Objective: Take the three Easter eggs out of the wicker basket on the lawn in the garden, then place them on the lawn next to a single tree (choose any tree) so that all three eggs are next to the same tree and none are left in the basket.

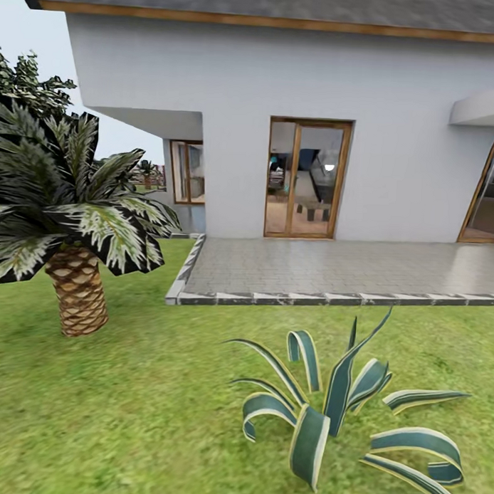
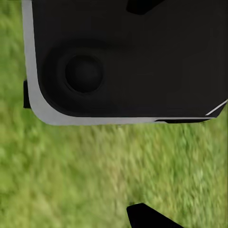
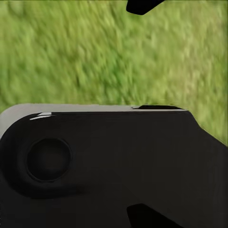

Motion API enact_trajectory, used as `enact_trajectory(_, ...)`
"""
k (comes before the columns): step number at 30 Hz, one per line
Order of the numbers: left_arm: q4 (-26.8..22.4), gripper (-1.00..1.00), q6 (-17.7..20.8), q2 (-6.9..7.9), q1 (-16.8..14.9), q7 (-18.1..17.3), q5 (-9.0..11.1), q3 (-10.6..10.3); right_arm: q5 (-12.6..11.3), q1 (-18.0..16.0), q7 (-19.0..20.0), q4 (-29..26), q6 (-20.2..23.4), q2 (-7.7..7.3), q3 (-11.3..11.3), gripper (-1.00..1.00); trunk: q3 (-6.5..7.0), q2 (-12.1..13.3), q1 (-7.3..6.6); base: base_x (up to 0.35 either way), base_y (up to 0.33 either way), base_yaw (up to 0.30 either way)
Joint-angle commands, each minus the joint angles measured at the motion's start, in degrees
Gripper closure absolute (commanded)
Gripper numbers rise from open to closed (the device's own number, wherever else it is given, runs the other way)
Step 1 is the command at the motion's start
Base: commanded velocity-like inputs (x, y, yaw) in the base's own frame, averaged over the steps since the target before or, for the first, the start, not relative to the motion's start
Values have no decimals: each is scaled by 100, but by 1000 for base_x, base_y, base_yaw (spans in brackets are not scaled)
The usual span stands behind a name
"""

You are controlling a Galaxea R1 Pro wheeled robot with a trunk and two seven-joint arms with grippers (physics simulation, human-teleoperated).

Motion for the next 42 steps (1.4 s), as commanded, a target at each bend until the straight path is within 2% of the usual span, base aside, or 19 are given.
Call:
enact_trajectory(1, -12, -100, -2, -1, 4, -4, -3, 1, 1, -8, 7, 11, 5, -1, -2, -100, -5, -3, 0, 7, 319, 0)
enact_trajectory(25, -7, -100, -2, -2, 4, -4, -3, 0, -5, -8, 7, 10, 3, 7, -2, -100, -5, -3, 0, 1, 321, 3)
enact_trajectory(42, -12, -100, -10, -2, 4, -4, -3, 9, -15, -8, 1, 7, 5, 8, -2, -100, -5, -3, 0, 0, 51, 274)
